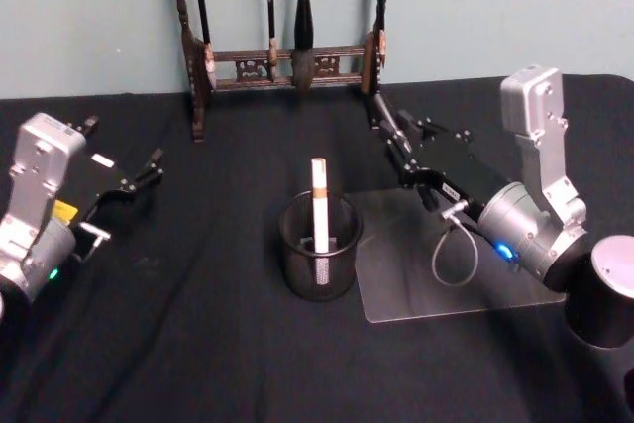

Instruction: Pick up the water-based marker from the table and place it into the pen holder.

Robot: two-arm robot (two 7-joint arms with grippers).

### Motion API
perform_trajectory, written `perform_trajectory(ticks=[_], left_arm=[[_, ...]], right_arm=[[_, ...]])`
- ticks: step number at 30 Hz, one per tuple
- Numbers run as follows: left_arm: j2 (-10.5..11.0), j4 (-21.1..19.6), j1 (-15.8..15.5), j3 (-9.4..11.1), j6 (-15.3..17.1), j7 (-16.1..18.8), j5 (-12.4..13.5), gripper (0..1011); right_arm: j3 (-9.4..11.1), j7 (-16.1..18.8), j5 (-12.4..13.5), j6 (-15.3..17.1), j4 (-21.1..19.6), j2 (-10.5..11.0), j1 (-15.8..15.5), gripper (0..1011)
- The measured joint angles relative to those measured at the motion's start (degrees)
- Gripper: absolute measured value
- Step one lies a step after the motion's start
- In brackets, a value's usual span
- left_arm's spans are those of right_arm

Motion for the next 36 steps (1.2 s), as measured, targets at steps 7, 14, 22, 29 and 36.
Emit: perform_trajectory(ticks=[7,14,22,29,36], left_arm=[[0.0,0.0,0.0,0.0,0.0,0.0,0.0,1001],[0.0,0.0,0.0,0.0,0.0,0.0,0.0,1001],[0.0,0.0,0.0,0.0,0.0,0.0,0.0,1001],[0.0,0.0,0.0,0.0,0.0,0.0,0.0,1001],[0.0,0.0,0.0,0.0,0.0,0.0,0.0,1001]], right_arm=[[-1.44,1.72,2.6,-6.61,1.12,-0.98,0.02,237],[-3.57,3.04,4.36,-10.07,2.59,-1.92,0.58,237],[-5.54,3.33,5.16,-13.03,4.48,-2.54,1.05,237],[-7.55,3.49,5.24,-14.42,6.81,-2.9,2.04,238],[-8.64,3.89,5.38,-14.63,8.17,-3.11,2.92,237]])
